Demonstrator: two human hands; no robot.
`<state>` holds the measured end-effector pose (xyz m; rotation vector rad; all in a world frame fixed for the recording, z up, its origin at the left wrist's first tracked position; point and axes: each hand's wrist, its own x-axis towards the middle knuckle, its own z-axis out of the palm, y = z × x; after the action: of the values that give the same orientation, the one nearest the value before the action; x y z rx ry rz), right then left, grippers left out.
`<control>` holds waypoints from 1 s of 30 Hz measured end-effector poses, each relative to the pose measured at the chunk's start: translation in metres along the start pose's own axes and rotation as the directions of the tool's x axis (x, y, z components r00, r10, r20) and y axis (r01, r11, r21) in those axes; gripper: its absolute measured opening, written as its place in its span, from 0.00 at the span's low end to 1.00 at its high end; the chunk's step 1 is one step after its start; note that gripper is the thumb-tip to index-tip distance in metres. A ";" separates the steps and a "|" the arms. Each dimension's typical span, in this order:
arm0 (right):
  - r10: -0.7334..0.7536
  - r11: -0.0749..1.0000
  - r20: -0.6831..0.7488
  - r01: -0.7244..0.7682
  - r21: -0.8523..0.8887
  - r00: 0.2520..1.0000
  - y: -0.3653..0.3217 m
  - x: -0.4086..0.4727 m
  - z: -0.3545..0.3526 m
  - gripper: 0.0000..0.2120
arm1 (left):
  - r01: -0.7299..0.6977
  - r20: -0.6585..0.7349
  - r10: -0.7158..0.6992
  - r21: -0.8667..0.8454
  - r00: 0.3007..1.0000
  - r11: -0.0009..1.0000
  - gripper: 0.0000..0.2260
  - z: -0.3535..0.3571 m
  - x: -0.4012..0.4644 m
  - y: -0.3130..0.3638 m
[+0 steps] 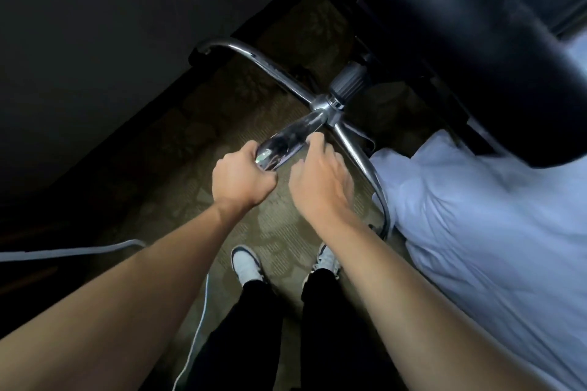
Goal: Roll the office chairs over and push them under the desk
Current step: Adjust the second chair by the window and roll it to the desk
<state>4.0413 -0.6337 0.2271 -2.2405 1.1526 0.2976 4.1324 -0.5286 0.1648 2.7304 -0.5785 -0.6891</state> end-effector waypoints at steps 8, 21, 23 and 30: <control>-0.232 0.967 -0.204 0.204 -0.151 0.951 -0.030 -0.010 -0.035 0.17 | -0.016 0.020 0.018 -0.073 1.000 0.997 0.09 0.006 -0.007 -0.022; -0.510 0.847 -0.577 0.256 -0.466 0.638 -0.053 0.010 -0.093 0.04 | -0.040 0.128 0.060 -0.148 0.990 0.988 0.11 0.027 -0.022 -0.106; -0.411 0.892 -0.509 0.217 -0.397 0.757 -0.046 0.021 -0.097 0.10 | -0.037 0.137 0.058 -0.155 0.989 0.987 0.11 0.025 -0.022 -0.107; -0.196 0.973 -0.405 0.124 -0.196 0.893 -0.040 0.050 -0.116 0.19 | -0.035 0.153 0.066 -0.197 0.986 0.980 0.11 0.018 -0.025 -0.103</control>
<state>4.0947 -0.7188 0.3135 -2.6135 1.1760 -0.1799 4.1352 -0.4294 0.1235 2.4882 -0.5800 -0.9057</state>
